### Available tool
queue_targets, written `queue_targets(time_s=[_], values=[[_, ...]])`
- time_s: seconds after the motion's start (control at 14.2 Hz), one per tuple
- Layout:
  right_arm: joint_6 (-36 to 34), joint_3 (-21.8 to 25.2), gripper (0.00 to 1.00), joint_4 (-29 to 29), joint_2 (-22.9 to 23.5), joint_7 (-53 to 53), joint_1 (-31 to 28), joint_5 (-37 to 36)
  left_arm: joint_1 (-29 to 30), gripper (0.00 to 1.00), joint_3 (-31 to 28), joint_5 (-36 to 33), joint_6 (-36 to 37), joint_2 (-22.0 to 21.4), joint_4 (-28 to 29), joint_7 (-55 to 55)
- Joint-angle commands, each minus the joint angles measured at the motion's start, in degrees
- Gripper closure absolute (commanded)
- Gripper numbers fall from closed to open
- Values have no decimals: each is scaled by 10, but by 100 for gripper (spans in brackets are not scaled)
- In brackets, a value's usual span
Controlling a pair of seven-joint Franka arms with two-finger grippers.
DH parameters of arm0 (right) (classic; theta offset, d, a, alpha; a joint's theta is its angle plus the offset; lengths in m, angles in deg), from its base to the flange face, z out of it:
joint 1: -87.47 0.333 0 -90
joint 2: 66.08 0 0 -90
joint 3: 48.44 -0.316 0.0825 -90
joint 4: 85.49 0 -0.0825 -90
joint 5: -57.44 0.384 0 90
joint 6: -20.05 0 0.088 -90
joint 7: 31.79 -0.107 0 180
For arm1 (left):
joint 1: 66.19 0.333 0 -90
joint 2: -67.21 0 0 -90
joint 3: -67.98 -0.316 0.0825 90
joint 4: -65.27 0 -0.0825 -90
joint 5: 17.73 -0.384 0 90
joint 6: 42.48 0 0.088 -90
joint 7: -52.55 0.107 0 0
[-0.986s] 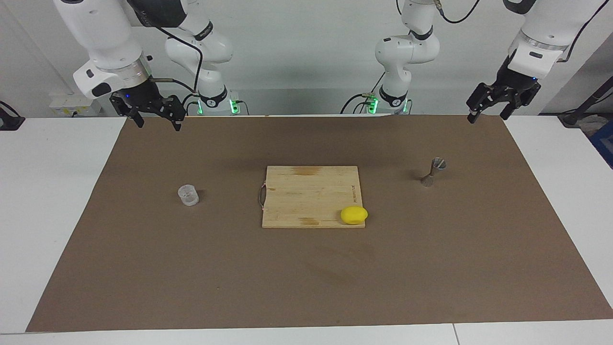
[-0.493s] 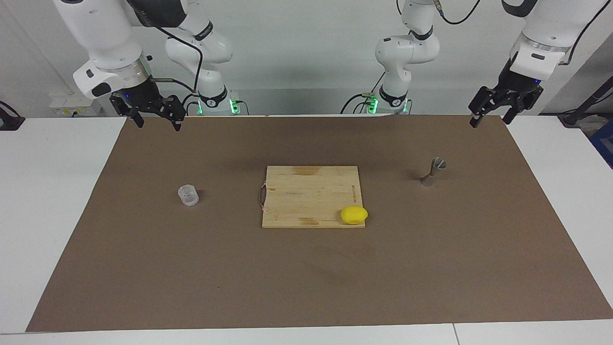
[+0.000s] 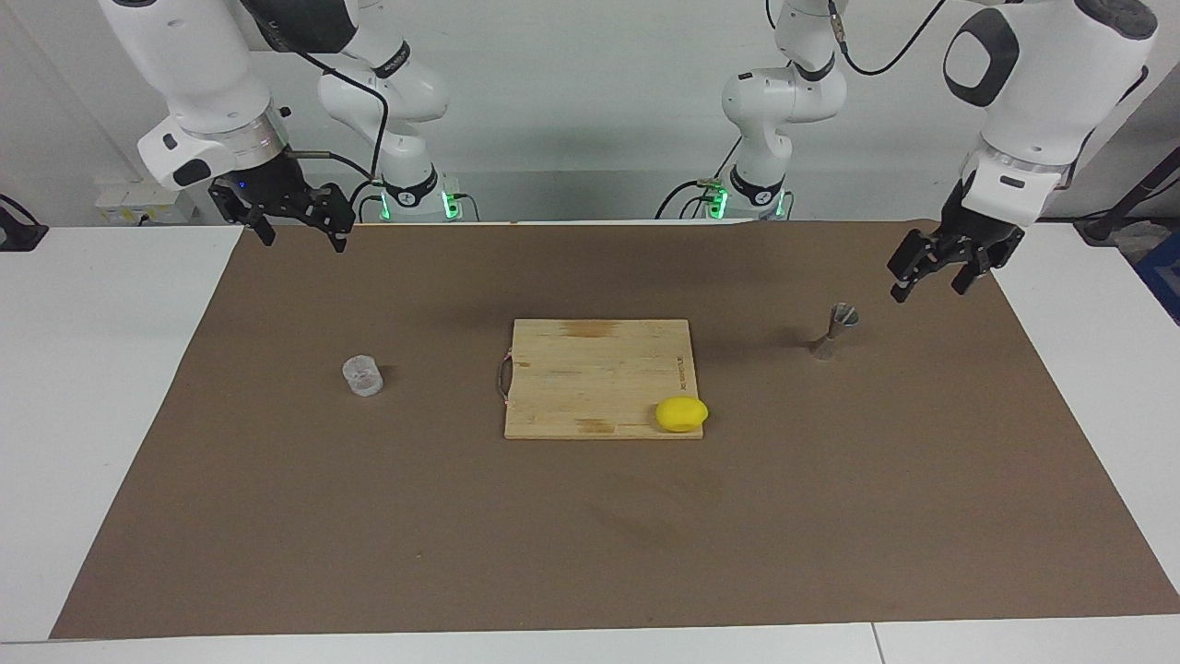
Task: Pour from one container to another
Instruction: 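Move the left gripper toward the small metal cup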
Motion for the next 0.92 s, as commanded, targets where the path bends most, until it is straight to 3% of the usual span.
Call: queue_targets(time_s=[0.0,0.14,0.42,0.7,0.85], values=[[-5,-4,0,-2,-4,-6,-8,2,-15,0,-4,-4,-107,-39,100,-13],[-4,-4,0,-1,-4,-6,-8,2,-16,0,-3,-4,-201,-61,166,-6],[-5,-4,0,-2,-4,-6,-8,2,-29,0,-3,-4,-207,-63,170,-9],[-5,-4,0,-2,-4,-6,-8,2,-65,0,-2,-4,-95,-60,138,-15],[-5,-4,0,-2,-4,-6,-8,2,-71,0,0,-5,-73,-60,135,-17]])
